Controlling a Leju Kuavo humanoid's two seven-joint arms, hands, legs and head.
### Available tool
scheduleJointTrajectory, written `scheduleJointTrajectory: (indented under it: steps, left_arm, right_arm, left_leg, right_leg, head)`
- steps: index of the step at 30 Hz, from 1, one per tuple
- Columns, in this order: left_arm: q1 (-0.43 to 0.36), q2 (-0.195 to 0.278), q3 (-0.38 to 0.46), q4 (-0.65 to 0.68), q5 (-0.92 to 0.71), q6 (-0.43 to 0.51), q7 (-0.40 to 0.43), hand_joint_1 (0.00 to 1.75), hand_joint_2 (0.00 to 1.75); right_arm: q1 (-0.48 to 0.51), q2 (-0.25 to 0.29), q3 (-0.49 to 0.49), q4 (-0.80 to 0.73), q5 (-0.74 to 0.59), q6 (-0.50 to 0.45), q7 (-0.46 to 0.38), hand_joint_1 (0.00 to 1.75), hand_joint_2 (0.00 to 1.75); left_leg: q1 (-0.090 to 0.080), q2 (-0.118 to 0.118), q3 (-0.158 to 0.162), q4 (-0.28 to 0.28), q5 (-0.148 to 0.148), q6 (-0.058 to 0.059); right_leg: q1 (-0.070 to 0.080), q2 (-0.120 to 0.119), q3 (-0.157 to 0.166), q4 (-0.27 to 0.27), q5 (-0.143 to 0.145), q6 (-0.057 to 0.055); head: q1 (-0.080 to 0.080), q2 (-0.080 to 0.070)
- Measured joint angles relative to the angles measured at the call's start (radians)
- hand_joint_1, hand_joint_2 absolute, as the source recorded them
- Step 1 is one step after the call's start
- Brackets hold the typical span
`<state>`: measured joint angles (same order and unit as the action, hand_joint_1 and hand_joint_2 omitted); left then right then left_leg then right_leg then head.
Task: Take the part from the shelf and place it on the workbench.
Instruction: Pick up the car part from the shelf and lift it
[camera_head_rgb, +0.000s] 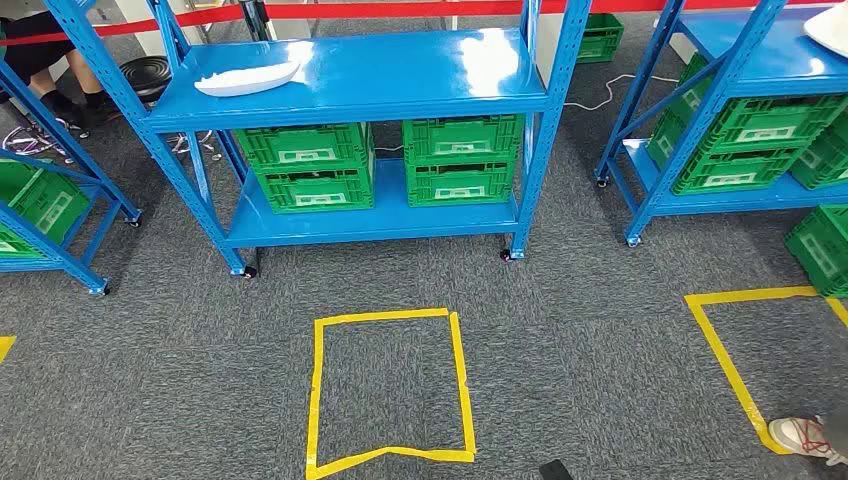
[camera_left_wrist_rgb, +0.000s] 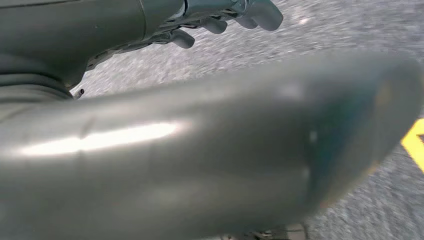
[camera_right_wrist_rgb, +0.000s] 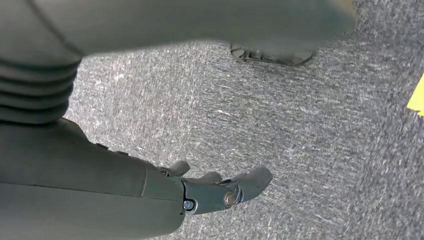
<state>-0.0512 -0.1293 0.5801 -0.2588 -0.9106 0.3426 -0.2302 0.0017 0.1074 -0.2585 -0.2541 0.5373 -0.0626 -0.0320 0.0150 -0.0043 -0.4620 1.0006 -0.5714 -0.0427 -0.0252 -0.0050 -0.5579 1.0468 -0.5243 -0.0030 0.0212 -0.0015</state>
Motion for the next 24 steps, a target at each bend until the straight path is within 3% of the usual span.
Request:
scheduleJointTrajectory:
  steps: [6,11,24]
  left_arm:
    - [-0.072,-0.01,0.016,0.009,-0.124,-0.009,-0.103,0.0,0.0]
    - [-0.17,-0.018,-0.018,0.007,-0.234,-0.019,-0.215,0.0,0.0]
    - [-0.407,-0.063,-0.283,-0.063,-0.419,-0.02,-0.421,0.0,0.0]
  right_arm:
    - [-0.014,0.017,-0.022,0.015,0.071,-0.01,0.024,0.0,1.75]
    - [-0.023,0.023,-0.037,0.025,0.119,-0.014,0.04,0.0,1.75]
    - [-0.038,0.027,-0.077,0.045,0.204,-0.021,0.044,0.0,1.75]
  left_leg:
    - [0.0,0.0,0.0,0.0,0.0,0.0]
    - [0.0,0.0,0.001,0.001,0.001,0.0]
    - [-0.002,0.0,0.001,0.003,0.001,0.0]
  right_leg:
    - [0.0,0.0,0.0,0.0,0.0,0.0]
    - [0.0,0.001,0.0,0.0,0.001,0.001]
    - [0.0,0.003,0.0,0.0,0.003,0.004]
  head:
    - [0.0,0.0]
    - [0.0,0.0]
    - [0.0,0.0]
